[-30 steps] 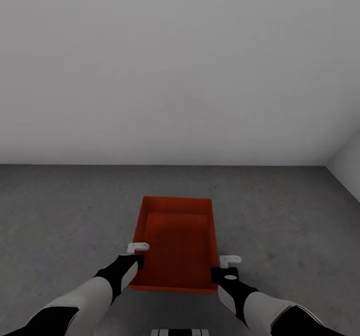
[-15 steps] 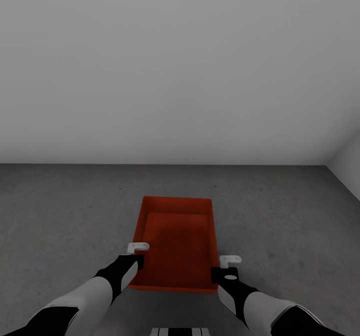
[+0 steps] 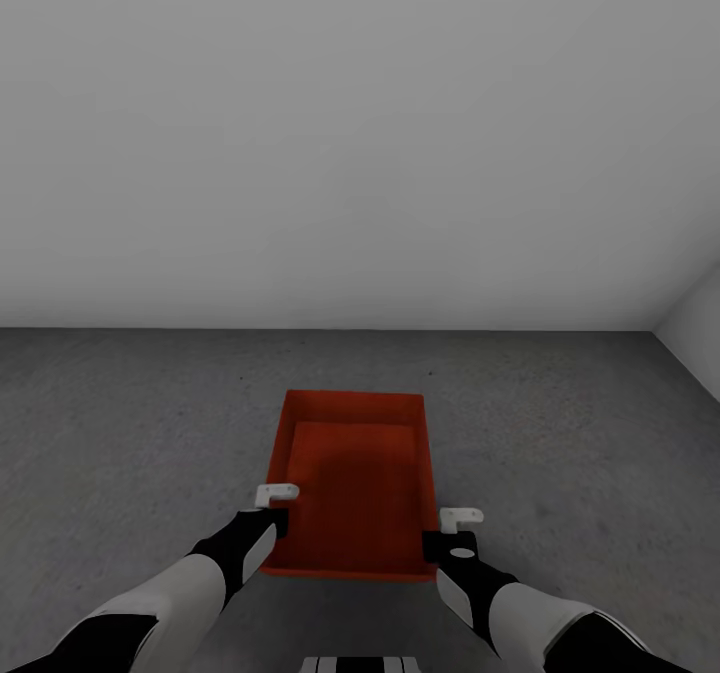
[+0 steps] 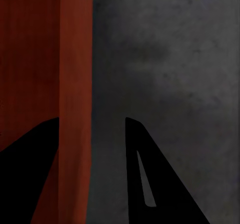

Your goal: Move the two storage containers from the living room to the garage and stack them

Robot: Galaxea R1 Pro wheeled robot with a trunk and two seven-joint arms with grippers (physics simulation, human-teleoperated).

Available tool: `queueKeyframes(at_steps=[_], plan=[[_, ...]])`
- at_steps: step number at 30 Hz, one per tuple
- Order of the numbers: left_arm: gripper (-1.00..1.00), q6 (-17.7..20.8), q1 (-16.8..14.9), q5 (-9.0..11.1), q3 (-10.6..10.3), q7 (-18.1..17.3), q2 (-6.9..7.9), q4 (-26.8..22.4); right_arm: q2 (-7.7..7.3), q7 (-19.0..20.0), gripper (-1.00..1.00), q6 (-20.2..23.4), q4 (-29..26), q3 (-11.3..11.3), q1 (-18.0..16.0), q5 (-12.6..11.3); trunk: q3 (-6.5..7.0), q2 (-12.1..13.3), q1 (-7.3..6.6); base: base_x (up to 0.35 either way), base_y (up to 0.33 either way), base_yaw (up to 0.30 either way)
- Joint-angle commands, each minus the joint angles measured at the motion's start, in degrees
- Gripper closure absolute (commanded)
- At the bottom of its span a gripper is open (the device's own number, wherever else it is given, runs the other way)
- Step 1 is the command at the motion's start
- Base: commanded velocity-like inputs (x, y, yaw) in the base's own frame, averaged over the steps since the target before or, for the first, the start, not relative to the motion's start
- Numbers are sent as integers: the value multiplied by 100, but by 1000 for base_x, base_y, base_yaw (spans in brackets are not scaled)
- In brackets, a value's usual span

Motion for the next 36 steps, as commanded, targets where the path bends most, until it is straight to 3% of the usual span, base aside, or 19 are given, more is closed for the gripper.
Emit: queueKeyframes(at_steps=[1, 4, 5, 6, 36], plan=[[100, 162, 4, 163, -147, 24, -1, 75, 2, -16, 100, -21, -17, -67, -6, 24, -3, -2, -1, 0, 0, 0], [100, 162, 4, 163, -147, 24, -1, 75, 1, -22, 100, -21, -17, -67, -4, 21, -3, -2, -1, 0, 0, 0], [-100, 162, 4, 163, -147, 24, -1, 75, 1, -23, 100, -21, -17, -69, -3, 20, -3, -2, -1, 0, 0, 0], [-100, 162, 4, 163, -147, 26, -1, 75, 1, -24, -100, -21, -17, -70, -5, 18, -3, -2, -1, 0, 0, 0], [-100, 171, 4, 163, -147, 27, -1, 75, 9, -25, -100, -13, -17, -67, -7, 19, -3, -2, -1, 0, 0, 0]])
